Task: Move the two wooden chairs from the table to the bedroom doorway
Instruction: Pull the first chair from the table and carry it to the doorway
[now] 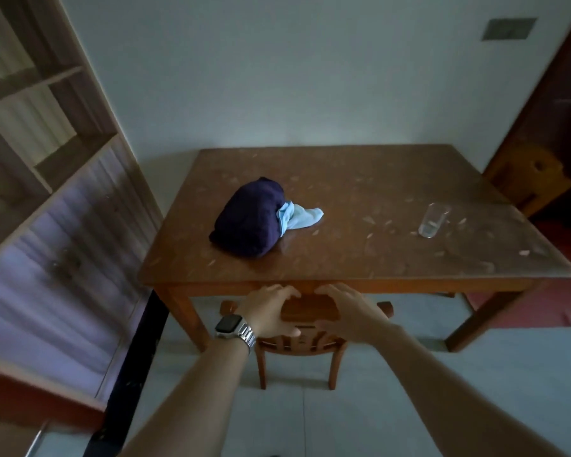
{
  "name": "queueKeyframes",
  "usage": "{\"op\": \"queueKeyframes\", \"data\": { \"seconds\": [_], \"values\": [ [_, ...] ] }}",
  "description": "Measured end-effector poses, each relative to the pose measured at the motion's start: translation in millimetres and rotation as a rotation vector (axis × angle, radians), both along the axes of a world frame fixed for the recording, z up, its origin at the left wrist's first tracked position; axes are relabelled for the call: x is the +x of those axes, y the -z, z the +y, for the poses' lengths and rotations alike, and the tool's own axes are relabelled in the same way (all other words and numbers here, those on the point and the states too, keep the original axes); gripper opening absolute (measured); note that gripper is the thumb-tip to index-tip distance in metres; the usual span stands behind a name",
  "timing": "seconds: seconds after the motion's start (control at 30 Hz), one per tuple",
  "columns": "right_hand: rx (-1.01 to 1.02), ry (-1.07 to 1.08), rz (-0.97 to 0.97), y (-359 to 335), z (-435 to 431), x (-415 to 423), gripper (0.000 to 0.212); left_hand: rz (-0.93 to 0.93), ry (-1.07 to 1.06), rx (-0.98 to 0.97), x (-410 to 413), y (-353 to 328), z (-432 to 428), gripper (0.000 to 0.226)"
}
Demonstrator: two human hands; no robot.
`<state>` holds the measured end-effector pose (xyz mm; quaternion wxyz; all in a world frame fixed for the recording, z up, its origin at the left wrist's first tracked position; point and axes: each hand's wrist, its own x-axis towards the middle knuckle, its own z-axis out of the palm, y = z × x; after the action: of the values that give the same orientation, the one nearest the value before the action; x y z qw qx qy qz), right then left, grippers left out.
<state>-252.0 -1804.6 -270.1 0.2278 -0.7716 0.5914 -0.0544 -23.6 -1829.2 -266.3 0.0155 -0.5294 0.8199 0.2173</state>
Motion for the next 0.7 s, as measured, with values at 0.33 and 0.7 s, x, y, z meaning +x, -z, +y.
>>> {"op": "queueKeyframes", "data": {
  "seconds": [0.33, 0.7],
  "values": [
    [0.306, -0.090, 0.213, 82, -56, 4, 0.043, -0.225, 0.102, 0.295, -30, 82, -52, 0.035],
    [0.216, -0.097, 0.175, 96, -75, 7, 0.025, -0.214, 0.087, 0.408, -44, 84, -75, 0.031]
  ]
}}
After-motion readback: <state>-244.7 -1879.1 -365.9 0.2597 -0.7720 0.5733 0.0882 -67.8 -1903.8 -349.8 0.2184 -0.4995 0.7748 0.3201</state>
